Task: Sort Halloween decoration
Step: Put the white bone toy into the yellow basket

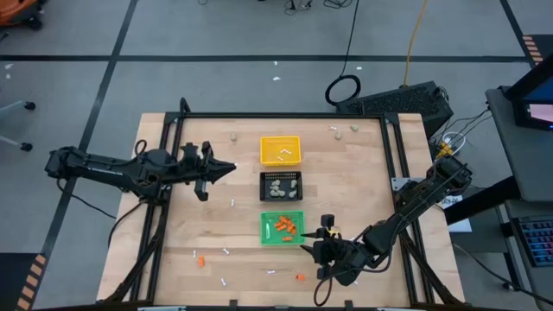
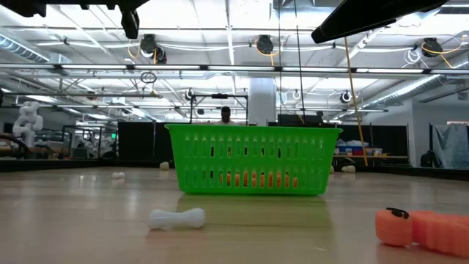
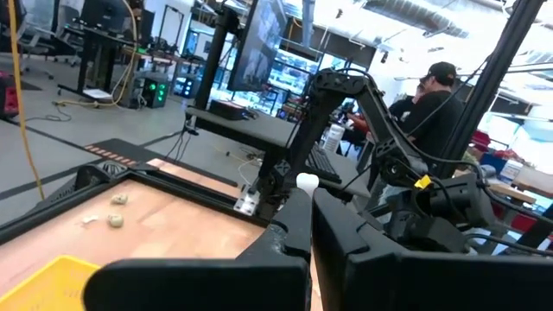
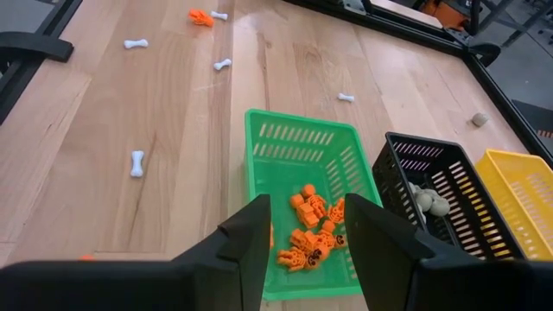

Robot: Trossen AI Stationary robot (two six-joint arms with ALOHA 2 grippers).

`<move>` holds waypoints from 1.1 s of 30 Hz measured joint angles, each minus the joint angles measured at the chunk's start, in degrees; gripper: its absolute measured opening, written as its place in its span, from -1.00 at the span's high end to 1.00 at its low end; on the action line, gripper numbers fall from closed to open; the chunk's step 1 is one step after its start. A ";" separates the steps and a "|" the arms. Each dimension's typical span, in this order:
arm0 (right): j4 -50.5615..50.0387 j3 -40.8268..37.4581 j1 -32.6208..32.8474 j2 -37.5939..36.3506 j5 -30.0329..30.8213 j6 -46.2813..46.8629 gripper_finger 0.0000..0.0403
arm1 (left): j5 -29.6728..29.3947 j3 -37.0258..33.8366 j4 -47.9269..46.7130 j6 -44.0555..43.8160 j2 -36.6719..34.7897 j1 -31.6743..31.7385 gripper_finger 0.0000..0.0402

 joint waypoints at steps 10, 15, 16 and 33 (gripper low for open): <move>0.00 0.00 0.00 0.00 0.02 0.00 0.32 | 0.21 0.00 0.02 0.00 0.00 0.00 1.00; 0.00 0.00 0.00 0.00 0.02 0.00 0.32 | 0.21 0.00 0.00 2.90 0.00 0.00 1.00; 0.00 0.00 0.00 0.00 0.02 0.01 0.32 | 0.23 0.00 0.00 3.35 0.00 0.00 1.00; 0.02 0.00 -0.64 0.00 0.04 -0.86 0.32 | -12.28 0.00 11.57 -2.17 20.45 8.61 1.00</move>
